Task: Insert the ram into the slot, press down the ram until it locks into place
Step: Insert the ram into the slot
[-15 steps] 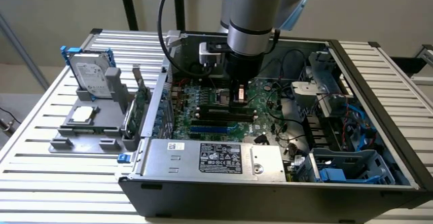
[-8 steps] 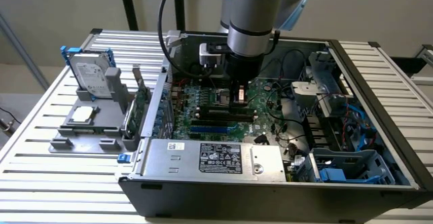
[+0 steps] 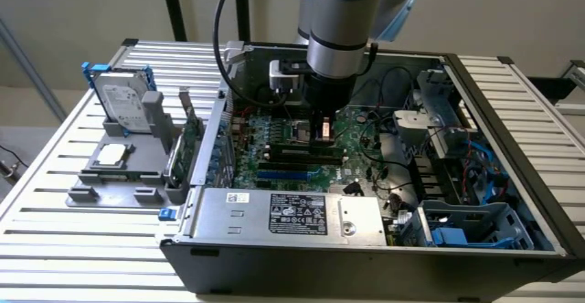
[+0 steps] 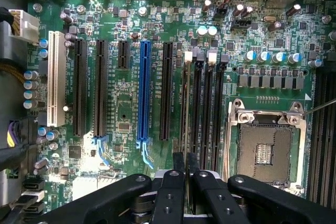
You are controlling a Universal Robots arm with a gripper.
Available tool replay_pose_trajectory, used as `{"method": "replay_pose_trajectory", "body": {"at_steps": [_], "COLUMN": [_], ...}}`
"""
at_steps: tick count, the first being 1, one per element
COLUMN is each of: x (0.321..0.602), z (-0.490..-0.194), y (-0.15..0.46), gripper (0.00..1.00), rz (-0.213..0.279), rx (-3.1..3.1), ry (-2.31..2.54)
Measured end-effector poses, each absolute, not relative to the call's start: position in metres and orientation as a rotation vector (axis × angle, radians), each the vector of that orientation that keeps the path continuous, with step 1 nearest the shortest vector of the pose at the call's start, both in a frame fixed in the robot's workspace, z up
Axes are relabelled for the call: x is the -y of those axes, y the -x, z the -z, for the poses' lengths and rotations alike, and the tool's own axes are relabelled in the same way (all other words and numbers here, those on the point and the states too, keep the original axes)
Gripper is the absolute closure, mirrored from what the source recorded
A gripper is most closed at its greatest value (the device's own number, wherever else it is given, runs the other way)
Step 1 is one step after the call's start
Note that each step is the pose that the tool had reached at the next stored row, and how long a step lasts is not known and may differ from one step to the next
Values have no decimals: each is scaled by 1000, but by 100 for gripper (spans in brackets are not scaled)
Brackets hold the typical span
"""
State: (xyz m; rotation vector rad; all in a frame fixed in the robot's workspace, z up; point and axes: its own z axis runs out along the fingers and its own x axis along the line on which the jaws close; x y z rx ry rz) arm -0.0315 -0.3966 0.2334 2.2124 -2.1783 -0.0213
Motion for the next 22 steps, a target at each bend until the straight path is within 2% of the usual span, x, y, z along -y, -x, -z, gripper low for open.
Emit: {"method": "replay_pose_trajectory", "body": {"at_steps": [22], "x": [397], "z": [-230], "y": [32], "gripper": [87], "rz": [18], "rx": [2196], "ry": [-2197]}}
